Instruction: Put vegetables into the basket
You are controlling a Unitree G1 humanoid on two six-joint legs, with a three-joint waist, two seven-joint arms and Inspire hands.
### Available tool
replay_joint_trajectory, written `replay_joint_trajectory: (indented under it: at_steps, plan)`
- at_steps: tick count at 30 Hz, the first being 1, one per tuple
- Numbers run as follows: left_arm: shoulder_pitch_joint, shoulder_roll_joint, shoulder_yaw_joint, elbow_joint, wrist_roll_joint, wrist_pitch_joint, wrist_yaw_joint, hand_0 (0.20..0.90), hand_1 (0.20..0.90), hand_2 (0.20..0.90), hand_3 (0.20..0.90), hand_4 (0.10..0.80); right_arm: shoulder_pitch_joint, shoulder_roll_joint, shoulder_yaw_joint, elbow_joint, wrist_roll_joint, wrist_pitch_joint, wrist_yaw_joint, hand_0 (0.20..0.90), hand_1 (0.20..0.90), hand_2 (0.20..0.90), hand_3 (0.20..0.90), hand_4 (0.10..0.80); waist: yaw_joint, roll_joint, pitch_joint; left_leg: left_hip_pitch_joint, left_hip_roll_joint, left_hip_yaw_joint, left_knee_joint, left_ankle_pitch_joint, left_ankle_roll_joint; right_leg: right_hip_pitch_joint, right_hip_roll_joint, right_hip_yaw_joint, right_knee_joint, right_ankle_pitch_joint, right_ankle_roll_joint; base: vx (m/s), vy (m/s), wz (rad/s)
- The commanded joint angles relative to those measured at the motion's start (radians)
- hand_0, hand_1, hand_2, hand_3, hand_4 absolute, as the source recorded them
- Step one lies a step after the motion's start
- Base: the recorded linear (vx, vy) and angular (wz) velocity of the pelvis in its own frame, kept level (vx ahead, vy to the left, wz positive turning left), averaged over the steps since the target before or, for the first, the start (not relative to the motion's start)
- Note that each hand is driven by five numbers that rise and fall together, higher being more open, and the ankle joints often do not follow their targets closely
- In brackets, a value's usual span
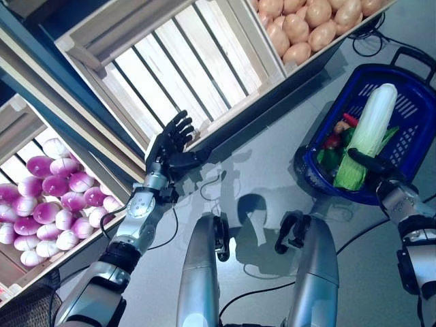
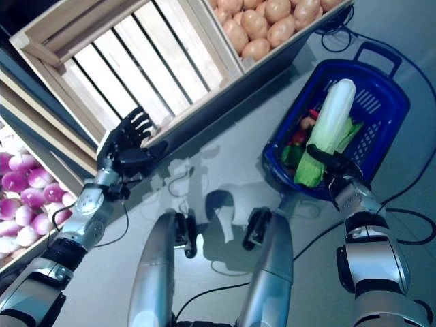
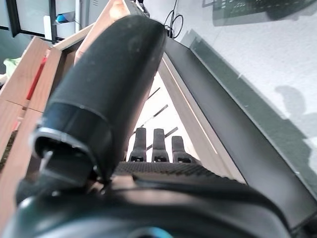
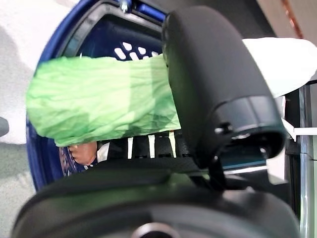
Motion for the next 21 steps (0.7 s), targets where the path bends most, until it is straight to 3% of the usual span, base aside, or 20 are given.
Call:
replay_joint_trajectory:
  at_steps: [1,14,21]
  plan:
    - [-0.076,0.024,0.025,-0.106,0.006,-0.110,0.011,0.900,0.900,0.900,0.900,0.800,-0.100,-0.099,0.008,0.011,0.000,-0.098,-0.055,0.900,0.900,0.900,0.900,0.800,0.000,0.030,-0.002,0.062,-0.017,0.037,0.017,-0.125,0.055,0.106,0.025,0.052,0.052,-0.134,-0.045,0.000,0.000,0.00]
    - [-0.079,0.038,0.014,-0.123,0.001,-0.133,0.002,0.900,0.900,0.900,0.900,0.800,-0.085,-0.102,0.002,-0.008,-0.024,-0.132,-0.091,0.900,0.900,0.900,0.900,0.800,-0.001,0.013,-0.018,0.065,-0.003,0.024,0.019,-0.123,0.049,0.110,0.050,0.051,0.052,-0.131,-0.042,0.000,-0.003,0.00]
    - [-0.056,0.046,0.020,-0.108,-0.032,-0.136,-0.044,0.900,0.900,0.900,0.900,0.800,-0.032,-0.086,-0.002,-0.040,-0.068,-0.156,-0.089,0.900,0.900,0.900,0.900,0.800,-0.001,-0.003,-0.048,0.159,0.010,0.043,-0.093,-0.089,0.050,0.194,0.058,0.036,-0.045,-0.094,-0.030,0.030,0.037,-0.06]
